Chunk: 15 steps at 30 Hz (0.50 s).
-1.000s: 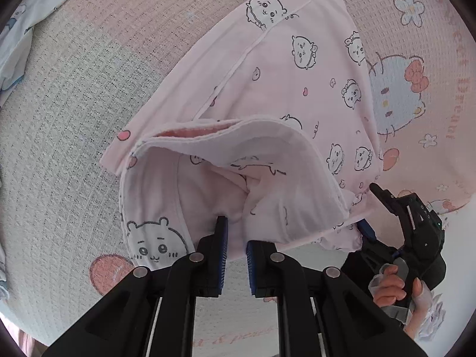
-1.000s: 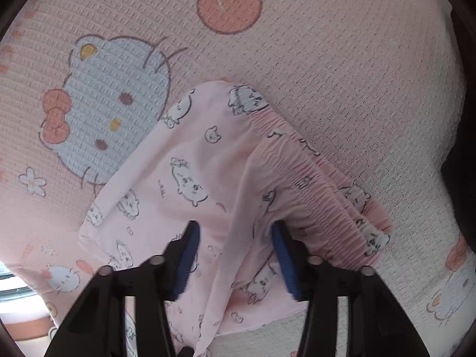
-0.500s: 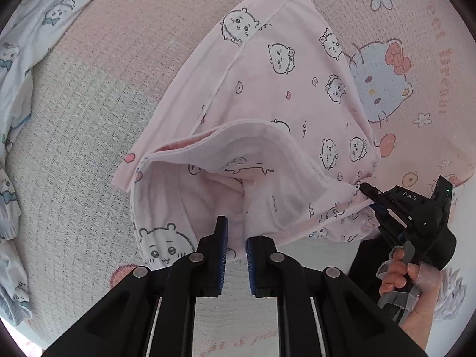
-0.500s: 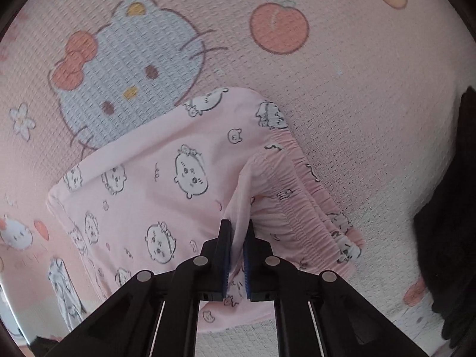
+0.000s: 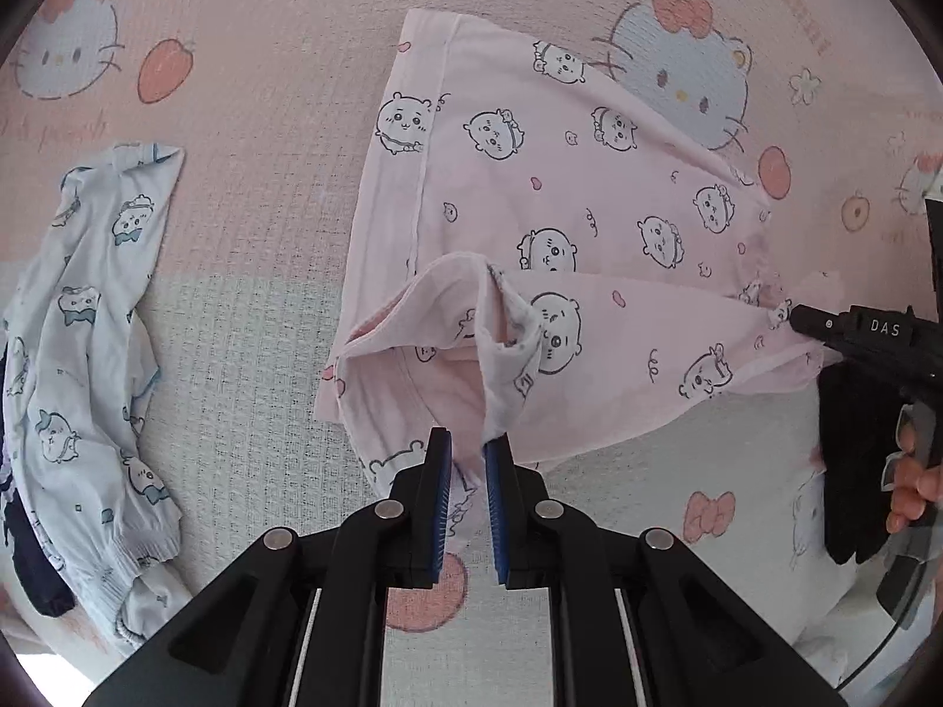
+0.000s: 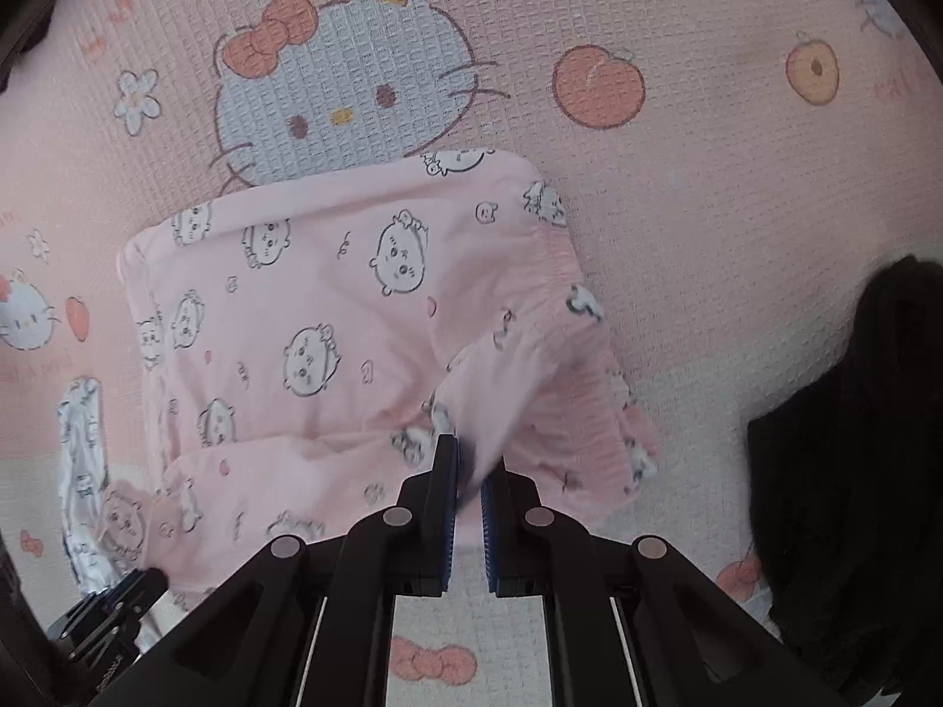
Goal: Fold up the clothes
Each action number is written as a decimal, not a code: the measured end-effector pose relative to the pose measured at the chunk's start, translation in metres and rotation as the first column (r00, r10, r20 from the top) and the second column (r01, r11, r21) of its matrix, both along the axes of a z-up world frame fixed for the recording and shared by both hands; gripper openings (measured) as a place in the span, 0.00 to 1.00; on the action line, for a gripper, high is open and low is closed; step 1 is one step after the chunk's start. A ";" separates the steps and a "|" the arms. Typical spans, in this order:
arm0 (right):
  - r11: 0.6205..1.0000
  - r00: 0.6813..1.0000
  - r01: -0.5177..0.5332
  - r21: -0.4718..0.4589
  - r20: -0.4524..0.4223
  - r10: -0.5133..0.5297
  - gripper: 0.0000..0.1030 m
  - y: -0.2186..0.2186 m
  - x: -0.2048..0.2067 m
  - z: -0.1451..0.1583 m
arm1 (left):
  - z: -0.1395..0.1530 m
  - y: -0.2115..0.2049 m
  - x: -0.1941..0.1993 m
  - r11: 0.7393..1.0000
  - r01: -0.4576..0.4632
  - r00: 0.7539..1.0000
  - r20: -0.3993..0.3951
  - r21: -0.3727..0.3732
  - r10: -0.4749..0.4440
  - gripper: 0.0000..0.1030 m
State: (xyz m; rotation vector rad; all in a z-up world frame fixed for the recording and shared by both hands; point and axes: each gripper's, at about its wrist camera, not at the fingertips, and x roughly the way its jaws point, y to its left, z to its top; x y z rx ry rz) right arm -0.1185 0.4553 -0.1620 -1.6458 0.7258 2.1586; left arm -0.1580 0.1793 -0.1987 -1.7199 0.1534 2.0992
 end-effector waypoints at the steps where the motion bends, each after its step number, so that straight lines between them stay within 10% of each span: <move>1: 1.000 1.000 0.000 -0.010 -0.003 0.000 0.05 -0.001 0.005 0.001 | 0.003 -0.003 0.003 1.000 -0.002 1.000 0.001 0.004 0.002 0.10; 11: 0.994 0.989 -0.106 -0.003 -0.099 0.106 0.07 0.001 0.040 0.011 | 0.029 -0.012 0.018 0.994 0.107 0.986 -0.125 -0.017 -0.108 0.10; 13: 0.994 0.988 -0.112 0.005 -0.102 0.112 0.14 0.006 0.041 0.015 | 0.042 -0.010 0.024 0.989 0.148 0.974 -0.170 -0.024 -0.150 0.10; 15: 0.995 0.991 -0.101 -0.005 -0.089 0.101 0.47 0.013 0.040 0.016 | 0.054 -0.007 0.032 0.982 0.185 0.960 -0.207 -0.045 -0.191 0.12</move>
